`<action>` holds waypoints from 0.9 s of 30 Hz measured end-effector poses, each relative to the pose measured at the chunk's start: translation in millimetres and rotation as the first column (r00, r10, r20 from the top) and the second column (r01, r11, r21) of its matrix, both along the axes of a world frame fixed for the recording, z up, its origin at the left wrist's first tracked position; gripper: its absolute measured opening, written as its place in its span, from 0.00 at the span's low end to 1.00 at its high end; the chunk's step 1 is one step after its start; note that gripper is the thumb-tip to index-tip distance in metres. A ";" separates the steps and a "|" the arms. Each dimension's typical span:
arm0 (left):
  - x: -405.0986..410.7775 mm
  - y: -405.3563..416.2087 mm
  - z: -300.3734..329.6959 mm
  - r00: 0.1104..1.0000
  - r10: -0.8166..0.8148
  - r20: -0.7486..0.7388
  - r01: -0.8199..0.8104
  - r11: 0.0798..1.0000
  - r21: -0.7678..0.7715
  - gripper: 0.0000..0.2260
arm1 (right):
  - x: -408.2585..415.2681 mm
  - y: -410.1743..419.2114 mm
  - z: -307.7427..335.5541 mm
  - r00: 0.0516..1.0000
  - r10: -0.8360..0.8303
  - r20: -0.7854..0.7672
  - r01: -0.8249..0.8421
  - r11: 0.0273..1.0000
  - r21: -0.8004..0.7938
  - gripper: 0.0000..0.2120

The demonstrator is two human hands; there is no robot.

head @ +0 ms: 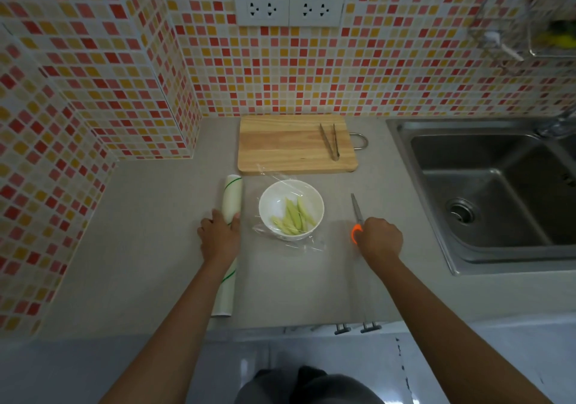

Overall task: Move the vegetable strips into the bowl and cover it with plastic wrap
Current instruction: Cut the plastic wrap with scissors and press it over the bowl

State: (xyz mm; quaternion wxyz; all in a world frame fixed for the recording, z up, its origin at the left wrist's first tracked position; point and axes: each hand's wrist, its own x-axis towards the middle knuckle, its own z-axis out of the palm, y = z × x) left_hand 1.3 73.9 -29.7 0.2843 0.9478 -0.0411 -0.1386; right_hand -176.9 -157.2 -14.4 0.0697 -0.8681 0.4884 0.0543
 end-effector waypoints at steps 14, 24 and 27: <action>-8.1 -80.0 27.9 0.989 0.064 -0.133 -0.120 0.876 -0.467 0.25 | 80.2 25.5 20.2 0.626 -0.419 0.658 -0.284 0.663 0.693 0.16; -10.0 -77.4 5.9 0.972 -0.055 -0.230 -0.101 0.785 -0.612 0.16 | 57.3 26.5 4.1 0.513 -0.422 0.747 -0.034 0.860 0.509 0.23; -14.0 -78.4 3.1 0.969 -0.013 -0.246 -0.155 0.744 -0.649 0.13 | 72.6 16.4 12.0 0.512 -0.392 0.764 -0.166 0.828 0.536 0.18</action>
